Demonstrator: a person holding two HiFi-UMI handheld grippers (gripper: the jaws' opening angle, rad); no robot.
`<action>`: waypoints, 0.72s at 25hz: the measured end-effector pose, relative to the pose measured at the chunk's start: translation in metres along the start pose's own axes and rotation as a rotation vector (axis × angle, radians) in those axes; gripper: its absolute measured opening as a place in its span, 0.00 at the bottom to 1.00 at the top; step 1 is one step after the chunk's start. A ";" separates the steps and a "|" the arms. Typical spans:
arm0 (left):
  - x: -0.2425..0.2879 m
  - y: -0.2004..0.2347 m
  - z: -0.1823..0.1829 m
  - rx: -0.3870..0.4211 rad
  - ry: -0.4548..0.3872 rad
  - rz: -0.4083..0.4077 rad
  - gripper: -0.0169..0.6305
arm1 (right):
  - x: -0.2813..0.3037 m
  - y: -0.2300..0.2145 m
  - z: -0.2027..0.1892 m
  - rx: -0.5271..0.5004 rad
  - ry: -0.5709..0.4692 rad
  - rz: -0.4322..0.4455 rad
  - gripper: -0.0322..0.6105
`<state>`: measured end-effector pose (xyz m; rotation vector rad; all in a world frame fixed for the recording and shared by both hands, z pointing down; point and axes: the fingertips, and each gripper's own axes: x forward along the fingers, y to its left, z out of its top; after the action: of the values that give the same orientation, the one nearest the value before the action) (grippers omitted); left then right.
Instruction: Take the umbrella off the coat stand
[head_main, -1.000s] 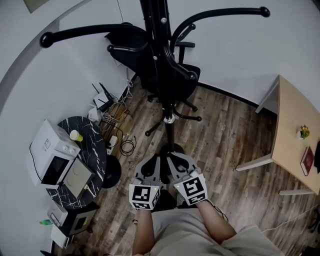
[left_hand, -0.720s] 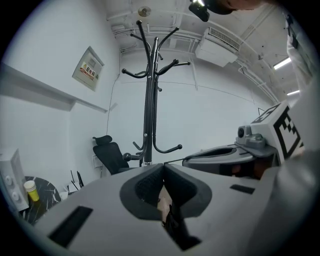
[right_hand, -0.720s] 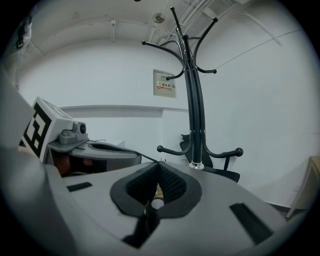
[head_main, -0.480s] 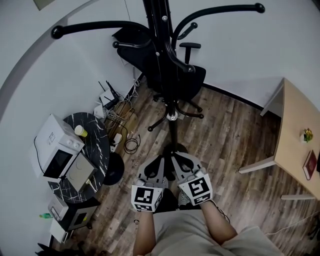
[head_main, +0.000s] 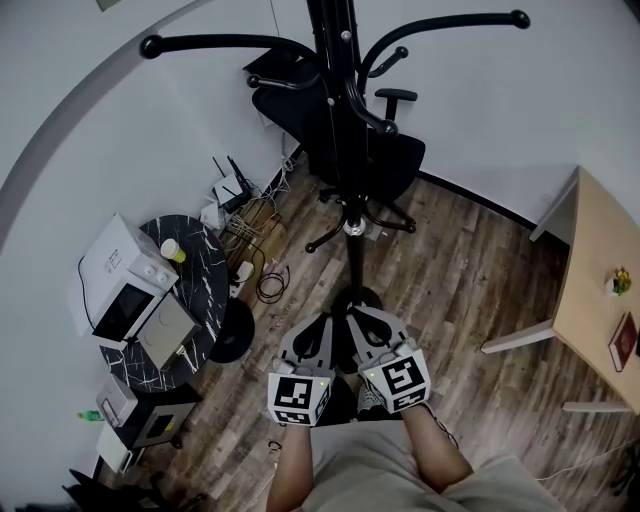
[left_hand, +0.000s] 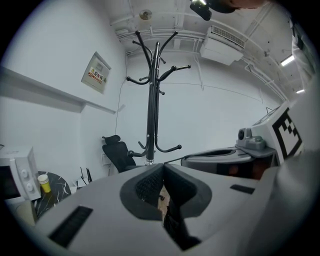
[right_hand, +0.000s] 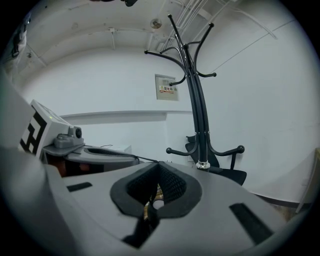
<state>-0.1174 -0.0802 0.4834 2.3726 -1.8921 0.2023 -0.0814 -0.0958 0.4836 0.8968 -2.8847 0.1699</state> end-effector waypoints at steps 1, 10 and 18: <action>-0.002 0.000 0.001 0.005 0.001 0.003 0.06 | -0.001 0.002 0.001 -0.001 -0.002 0.002 0.06; -0.019 0.011 0.007 0.015 -0.022 -0.010 0.06 | -0.004 0.020 0.017 -0.043 -0.024 0.008 0.06; -0.018 0.023 0.024 0.023 -0.023 -0.109 0.06 | 0.004 0.021 0.031 -0.002 -0.046 -0.088 0.06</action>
<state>-0.1424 -0.0721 0.4563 2.4950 -1.7720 0.1892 -0.0985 -0.0852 0.4517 1.0385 -2.8796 0.1400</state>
